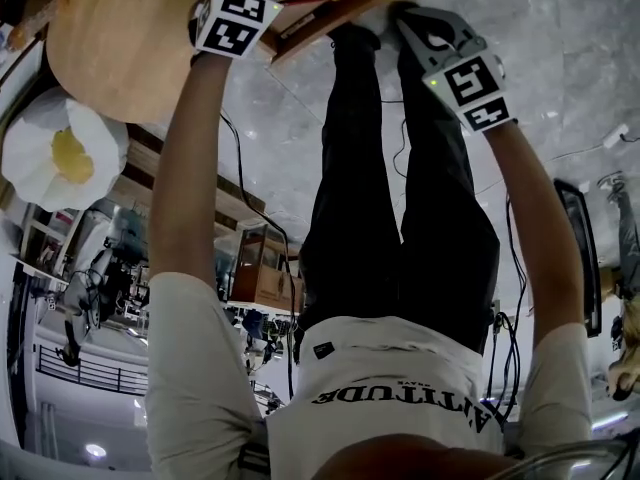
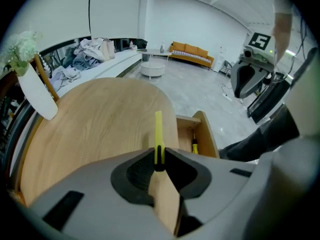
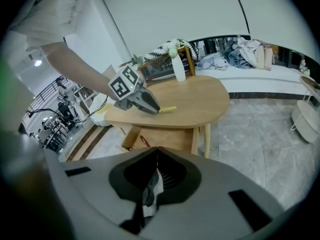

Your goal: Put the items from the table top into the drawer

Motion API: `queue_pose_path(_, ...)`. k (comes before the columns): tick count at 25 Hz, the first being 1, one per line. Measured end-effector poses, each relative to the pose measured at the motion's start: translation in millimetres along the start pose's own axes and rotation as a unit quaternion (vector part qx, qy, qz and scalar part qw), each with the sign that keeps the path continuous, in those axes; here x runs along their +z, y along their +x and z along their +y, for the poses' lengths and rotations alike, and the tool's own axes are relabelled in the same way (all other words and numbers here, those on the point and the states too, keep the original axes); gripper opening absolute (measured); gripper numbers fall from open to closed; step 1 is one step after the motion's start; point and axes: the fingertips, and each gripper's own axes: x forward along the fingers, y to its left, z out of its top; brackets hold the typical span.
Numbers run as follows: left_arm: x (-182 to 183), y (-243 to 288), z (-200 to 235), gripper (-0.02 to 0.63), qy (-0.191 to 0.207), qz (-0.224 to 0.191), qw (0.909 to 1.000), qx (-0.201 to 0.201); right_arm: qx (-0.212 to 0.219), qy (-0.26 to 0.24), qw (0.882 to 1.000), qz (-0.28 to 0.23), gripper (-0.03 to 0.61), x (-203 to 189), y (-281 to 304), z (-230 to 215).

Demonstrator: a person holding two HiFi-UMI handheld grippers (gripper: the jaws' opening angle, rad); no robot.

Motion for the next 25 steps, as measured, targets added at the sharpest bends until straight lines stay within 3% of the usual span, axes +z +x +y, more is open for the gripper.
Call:
queue_pose_path(7,-0.1,5.5,-44.8,0.078,-0.018,-0.011,0.9998,-0.004,0.008,-0.009,1.000,0.006,0.020,-15.8,-9.1,1.8)
queue_pose_path(17,-29.5,37.7,-82.7,0.078,-0.052,0.009,0.9984,-0.018,0.015,-0.010,1.000,0.012,0.020,-23.5,4.3,2.3)
queue_pose_path(25,-41.6,69.6,-83.3,0.078,-0.096,0.043,0.9943,0.019,0.020,-0.005,1.000,0.022,0.020,-33.8,15.3,-3.6)
